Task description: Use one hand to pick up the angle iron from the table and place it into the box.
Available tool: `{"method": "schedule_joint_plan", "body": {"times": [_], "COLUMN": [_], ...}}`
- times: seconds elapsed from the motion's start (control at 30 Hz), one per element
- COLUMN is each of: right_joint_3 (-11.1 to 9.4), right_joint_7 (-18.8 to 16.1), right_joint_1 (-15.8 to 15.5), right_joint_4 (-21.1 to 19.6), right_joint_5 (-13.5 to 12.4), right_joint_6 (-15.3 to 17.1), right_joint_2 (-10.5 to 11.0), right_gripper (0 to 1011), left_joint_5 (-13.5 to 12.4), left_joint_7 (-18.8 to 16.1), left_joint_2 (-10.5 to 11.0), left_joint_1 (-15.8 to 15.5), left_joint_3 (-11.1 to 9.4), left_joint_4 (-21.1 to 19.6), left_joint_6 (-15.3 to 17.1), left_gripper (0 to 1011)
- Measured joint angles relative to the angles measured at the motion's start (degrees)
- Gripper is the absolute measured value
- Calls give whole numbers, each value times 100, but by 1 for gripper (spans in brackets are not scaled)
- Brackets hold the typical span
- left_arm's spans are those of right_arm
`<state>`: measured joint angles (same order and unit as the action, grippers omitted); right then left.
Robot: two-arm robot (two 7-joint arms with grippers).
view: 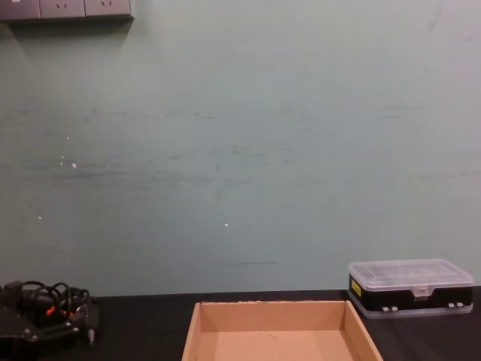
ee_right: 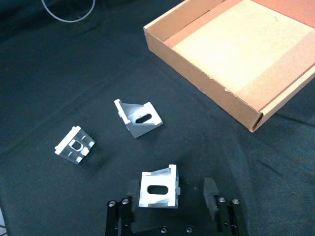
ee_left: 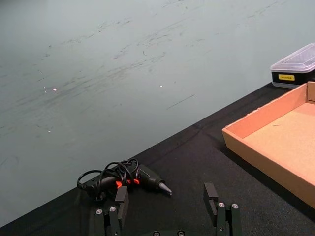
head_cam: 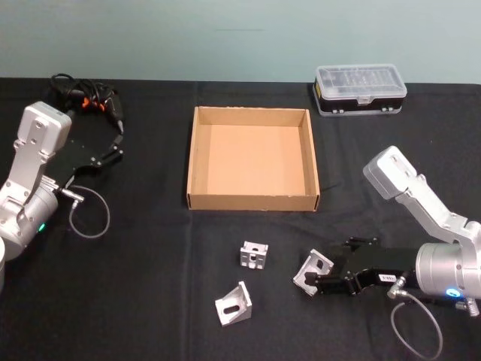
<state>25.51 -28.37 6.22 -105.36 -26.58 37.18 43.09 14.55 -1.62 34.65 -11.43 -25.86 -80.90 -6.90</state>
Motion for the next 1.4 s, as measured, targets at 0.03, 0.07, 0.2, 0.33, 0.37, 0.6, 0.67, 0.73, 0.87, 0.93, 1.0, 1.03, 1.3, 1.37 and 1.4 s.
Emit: {"method": "schedule_joint_plan", "body": {"times": [0.03,0.07,0.2,0.33,0.37,0.6,0.67,0.73,0.87,0.93,1.0,1.03,1.3,1.37,1.4], "right_joint_3": [0,14,39,68,80,132,155,187,240,273,295,309,224,145,108], "right_joint_7": [0,21,64,91,111,158,164,166,168,168,168,168,173,206,221], "right_joint_1": [0,16,45,74,83,130,148,172,214,237,251,260,315,358,374], "right_joint_4": [0,15,41,69,81,124,133,152,174,183,190,191,67,4,-20], "right_joint_5": [0,-17,-73,-129,-148,-250,-278,-301,-322,-331,-339,-351,-493,-554,-578], "right_joint_6": [0,-7,-24,-54,-64,-112,-127,-147,-167,-181,-191,-201,-310,-367,-390], "right_joint_2": [0,2,7,14,17,31,38,41,53,60,64,71,139,161,165], "right_gripper": [869,817,707,594,549,332,244,204,94,75,75,75,75,75,75], "left_joint_5": [0,0,0,0,0,0,0,0,0,0,0,0,0,0,0], "left_joint_7": [0,0,0,0,0,0,0,0,0,0,0,0,0,0,0], "left_joint_2": [0,0,0,0,0,0,0,0,0,0,0,0,0,0,0], "left_joint_1": [0,0,0,0,0,0,0,0,0,0,0,1,0,0,0], "left_joint_3": [0,0,0,0,0,0,0,0,0,0,0,0,0,0,0], "left_joint_4": [0,0,0,0,0,0,0,0,0,0,0,0,0,0,0], "left_joint_6": [0,0,0,0,0,0,0,0,0,0,0,0,0,0,0], "left_gripper": [1000,1000,1000,1000,1000,1000,1000,1000,1000,1000,1000,1000,1000,1000,1000]}}
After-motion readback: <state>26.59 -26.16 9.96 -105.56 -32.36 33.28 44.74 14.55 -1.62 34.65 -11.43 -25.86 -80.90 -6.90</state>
